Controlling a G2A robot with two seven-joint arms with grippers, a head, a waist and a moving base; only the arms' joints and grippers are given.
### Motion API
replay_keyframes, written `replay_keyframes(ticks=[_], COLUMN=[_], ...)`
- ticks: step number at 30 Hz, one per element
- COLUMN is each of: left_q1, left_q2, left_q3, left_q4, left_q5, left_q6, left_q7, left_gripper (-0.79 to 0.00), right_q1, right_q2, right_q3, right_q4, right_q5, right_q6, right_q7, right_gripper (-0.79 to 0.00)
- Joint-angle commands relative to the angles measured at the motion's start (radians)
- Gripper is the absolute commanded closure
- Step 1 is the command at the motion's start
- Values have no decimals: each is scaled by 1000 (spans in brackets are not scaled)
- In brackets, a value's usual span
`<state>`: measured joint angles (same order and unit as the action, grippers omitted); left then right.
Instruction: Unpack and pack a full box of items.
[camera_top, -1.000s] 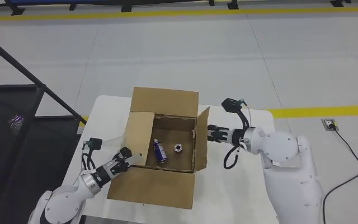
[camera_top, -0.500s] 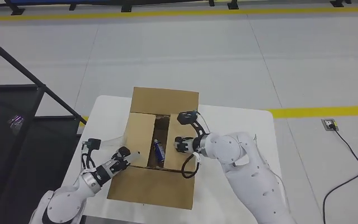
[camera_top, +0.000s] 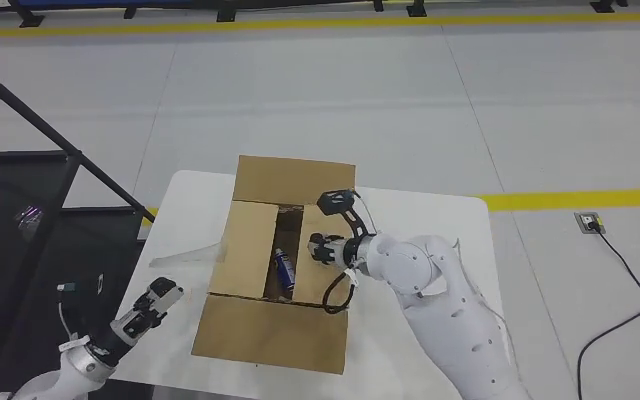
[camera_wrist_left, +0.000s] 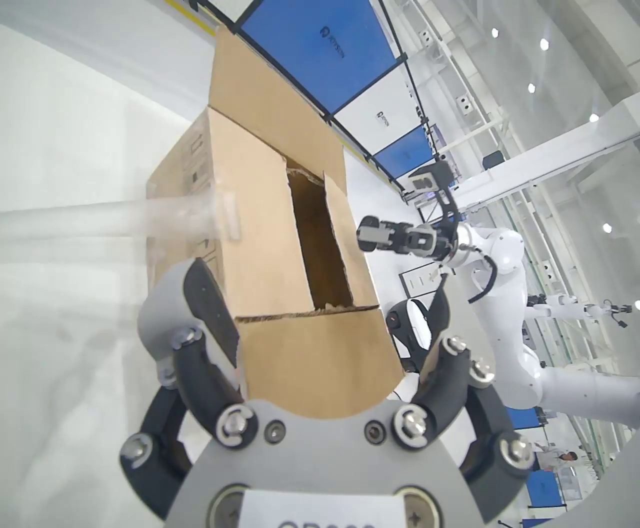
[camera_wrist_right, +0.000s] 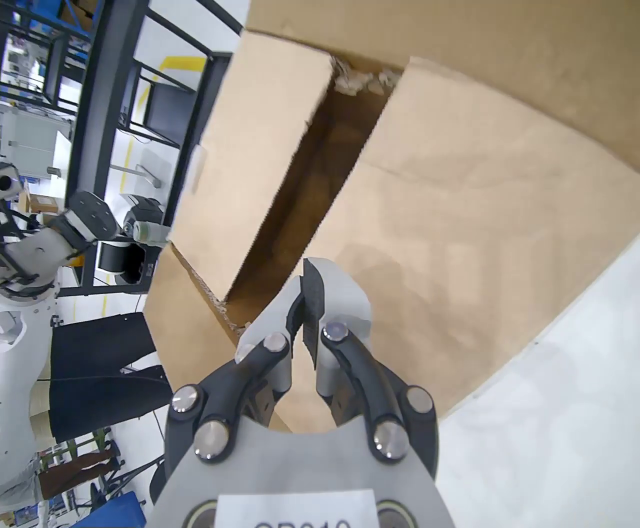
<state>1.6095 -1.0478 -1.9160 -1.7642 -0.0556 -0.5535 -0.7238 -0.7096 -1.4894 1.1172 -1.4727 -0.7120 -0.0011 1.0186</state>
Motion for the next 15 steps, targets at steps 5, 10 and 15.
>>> replay_keyframes(ticks=[5, 10, 15], left_q1=[32, 14, 26], left_q2=[21, 33, 53], left_q3=[19, 78, 132], left_q4=[90, 120, 95], left_q5=[-141, -149, -166], left_q6=[-97, -120, -120], left_q7=[-316, -422, -423], left_gripper=[-785, -785, -785], right_q1=[5, 47, 79], right_q2=[4, 2, -2], right_q3=[31, 44, 56], right_q4=[-25, 22, 74], right_q5=[38, 53, 30], right_q6=[-14, 0, 70], right_q7=[-75, -150, -281], right_gripper=[-259, -674, -785])
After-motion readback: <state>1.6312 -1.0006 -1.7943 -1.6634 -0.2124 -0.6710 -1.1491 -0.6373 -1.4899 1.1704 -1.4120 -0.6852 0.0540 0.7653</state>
